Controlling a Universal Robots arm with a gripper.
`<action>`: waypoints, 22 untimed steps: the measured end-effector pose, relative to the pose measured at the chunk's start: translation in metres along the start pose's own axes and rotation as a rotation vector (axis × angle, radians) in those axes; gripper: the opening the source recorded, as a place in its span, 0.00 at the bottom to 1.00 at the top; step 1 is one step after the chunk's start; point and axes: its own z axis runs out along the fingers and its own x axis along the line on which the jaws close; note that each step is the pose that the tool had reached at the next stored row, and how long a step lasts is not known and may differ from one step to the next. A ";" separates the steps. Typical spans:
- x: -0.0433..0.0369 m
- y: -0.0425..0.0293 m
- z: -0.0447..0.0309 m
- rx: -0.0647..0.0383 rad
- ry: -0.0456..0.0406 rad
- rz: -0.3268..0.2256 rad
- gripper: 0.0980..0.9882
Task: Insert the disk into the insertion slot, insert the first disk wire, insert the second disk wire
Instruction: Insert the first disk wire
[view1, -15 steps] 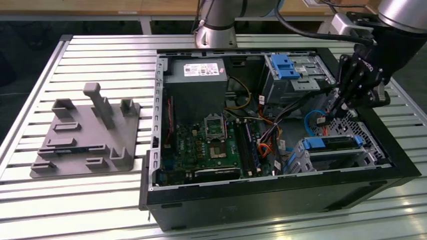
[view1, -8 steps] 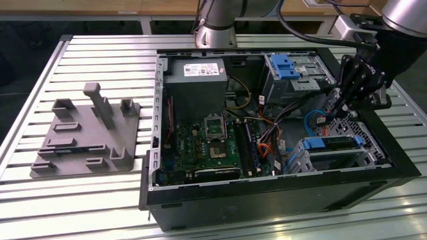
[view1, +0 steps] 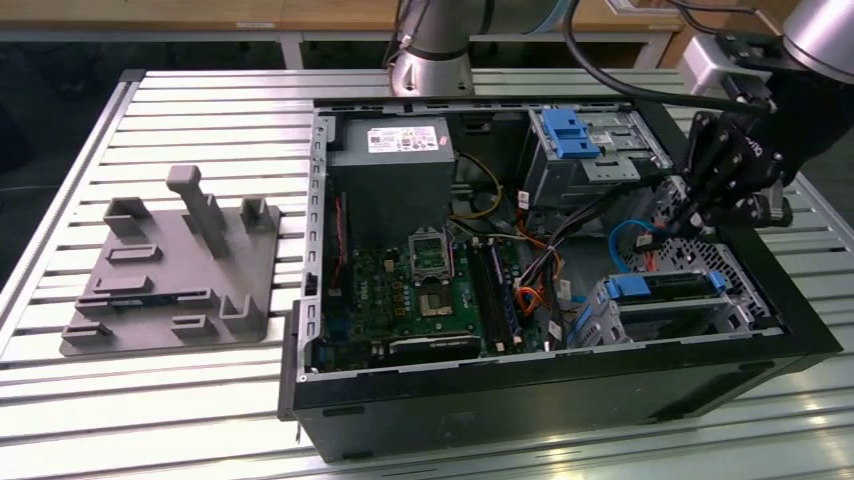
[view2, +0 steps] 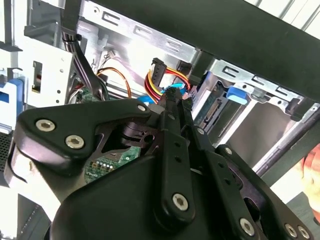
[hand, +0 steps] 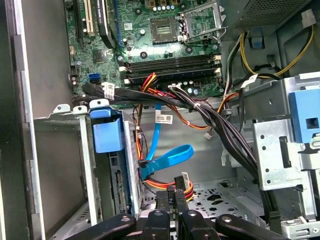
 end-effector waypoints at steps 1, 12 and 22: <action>0.0015 -0.0002 0.0000 0.000 -0.0018 0.000 0.07; 0.0153 -0.0021 -0.0016 -0.003 -0.0193 -0.001 0.07; 0.0228 -0.0030 -0.0028 -0.006 -0.0192 -0.004 0.07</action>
